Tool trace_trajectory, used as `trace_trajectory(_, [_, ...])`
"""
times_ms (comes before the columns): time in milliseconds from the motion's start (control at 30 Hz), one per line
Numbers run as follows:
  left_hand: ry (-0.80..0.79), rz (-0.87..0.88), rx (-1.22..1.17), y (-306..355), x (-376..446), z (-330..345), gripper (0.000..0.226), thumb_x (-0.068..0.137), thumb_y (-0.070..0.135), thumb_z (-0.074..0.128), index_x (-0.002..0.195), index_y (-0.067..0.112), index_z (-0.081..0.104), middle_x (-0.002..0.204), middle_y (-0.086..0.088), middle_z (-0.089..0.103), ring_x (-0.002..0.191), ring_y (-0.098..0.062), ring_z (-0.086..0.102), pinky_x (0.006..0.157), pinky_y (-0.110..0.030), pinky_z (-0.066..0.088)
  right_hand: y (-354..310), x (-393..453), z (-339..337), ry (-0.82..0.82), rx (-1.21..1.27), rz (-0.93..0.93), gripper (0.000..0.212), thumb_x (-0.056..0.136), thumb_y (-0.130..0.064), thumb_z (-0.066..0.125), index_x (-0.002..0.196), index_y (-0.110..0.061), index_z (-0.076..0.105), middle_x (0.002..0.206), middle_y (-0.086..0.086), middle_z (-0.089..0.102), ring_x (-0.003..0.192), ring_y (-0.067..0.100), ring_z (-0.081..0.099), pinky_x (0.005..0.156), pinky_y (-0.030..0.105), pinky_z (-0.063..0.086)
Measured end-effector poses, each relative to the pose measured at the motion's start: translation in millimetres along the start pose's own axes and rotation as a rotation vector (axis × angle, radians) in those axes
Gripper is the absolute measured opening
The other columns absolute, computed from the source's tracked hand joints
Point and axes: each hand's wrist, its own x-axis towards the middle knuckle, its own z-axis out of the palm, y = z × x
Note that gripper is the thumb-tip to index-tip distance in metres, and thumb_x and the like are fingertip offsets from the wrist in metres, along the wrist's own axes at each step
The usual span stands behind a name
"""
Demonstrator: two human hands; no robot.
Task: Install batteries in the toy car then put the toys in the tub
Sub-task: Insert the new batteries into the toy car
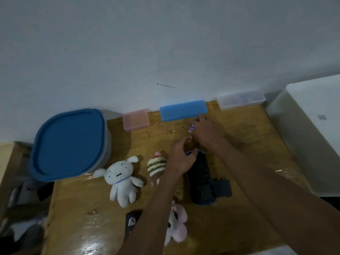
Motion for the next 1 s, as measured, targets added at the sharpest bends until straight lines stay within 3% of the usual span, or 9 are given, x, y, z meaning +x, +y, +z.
trace_trajectory(167, [-0.063,-0.131,0.070,5,-6,-4,0.062,0.083,0.035,0.077,0.136,0.035,0.045,0.136,-0.003,0.050,0.121,-0.020,0.051,0.095,-0.034,0.049,-3,1,-11,-0.068,-0.064,-0.078,0.035,0.104,-0.022,0.047,0.138,-0.019,0.038,0.142,0.023,0.034,0.124,0.040,0.040,0.088,0.044,0.044])
trace_trajectory(267, [-0.171,-0.216,0.110,12,-11,-6,0.082,0.077,0.036,0.083,0.140,0.038,0.030,0.136,-0.007,0.042,0.119,-0.026,0.050,0.093,-0.040,0.052,0,-9,-2,-0.015,-0.139,-0.170,0.027,0.099,-0.008,0.046,0.125,-0.012,0.043,0.128,0.022,0.044,0.112,0.038,0.047,0.072,0.039,0.039])
trace_trajectory(367, [-0.297,-0.295,0.197,16,-15,-4,0.110,0.068,0.033,0.092,0.146,0.036,0.014,0.140,-0.009,0.035,0.125,-0.030,0.045,0.092,-0.038,0.051,6,-23,7,0.021,-0.208,-0.187,0.023,0.091,-0.006,0.060,0.112,-0.011,0.051,0.111,0.019,0.052,0.089,0.034,0.055,0.061,0.036,0.035])
trace_trajectory(500, [-0.412,-0.421,0.261,22,-21,3,0.140,0.056,0.030,0.098,0.151,0.043,-0.003,0.154,-0.007,0.017,0.138,-0.040,0.035,0.094,-0.053,0.056,12,-28,9,0.042,-0.250,-0.205,0.026,0.096,-0.010,0.052,0.122,-0.009,0.050,0.117,0.021,0.051,0.081,0.031,0.057,0.056,0.034,0.033])
trace_trajectory(567, [-0.448,-0.443,0.297,27,-27,8,0.142,0.057,0.025,0.098,0.152,0.042,-0.007,0.157,-0.010,0.012,0.138,-0.044,0.034,0.093,-0.056,0.055,11,-29,8,0.077,-0.235,-0.175,0.024,0.100,-0.011,0.052,0.123,-0.007,0.049,0.118,0.020,0.051,0.067,0.022,0.052,0.053,0.030,0.033])
trace_trajectory(633, [-0.425,-0.443,0.297,33,-34,11,0.136,0.060,0.019,0.096,0.151,0.041,-0.002,0.153,-0.015,0.017,0.135,-0.045,0.038,0.094,-0.058,0.054,10,-30,4,0.142,-0.120,-0.096,0.019,0.101,-0.014,0.056,0.117,-0.005,0.053,0.110,0.019,0.055,0.055,0.013,0.038,0.050,0.027,0.033])
trace_trajectory(733, [-0.365,-0.440,0.223,38,-42,17,0.128,0.065,0.013,0.093,0.153,0.037,0.003,0.150,-0.017,0.026,0.135,-0.043,0.039,0.098,-0.056,0.050,21,-30,4,0.113,0.081,0.039,0.016,0.106,-0.019,0.041,0.115,-0.011,0.051,0.108,0.011,0.056,0.076,0.014,0.048,0.064,0.029,0.040])
trace_trajectory(867, [-0.301,-0.364,0.126,37,-52,22,0.118,0.067,0.010,0.090,0.151,0.042,0.013,0.143,-0.014,0.047,0.130,-0.035,0.048,0.092,-0.048,0.049,30,-35,-7,0.058,0.557,0.278,0.010,0.104,-0.023,0.049,0.100,-0.018,0.056,0.093,0.002,0.060,0.086,0.018,0.056,0.072,0.032,0.042])
trace_trajectory(1000, [-0.270,-0.285,0.119,47,-60,21,0.113,0.068,0.009,0.088,0.152,0.042,0.020,0.147,-0.011,0.046,0.133,-0.034,0.046,0.101,-0.046,0.047,32,-48,-20,0.063,0.982,0.516,0.014,0.100,-0.023,0.058,0.103,-0.012,0.065,0.092,0.008,0.068,0.080,0.021,0.062,0.054,0.024,0.043])
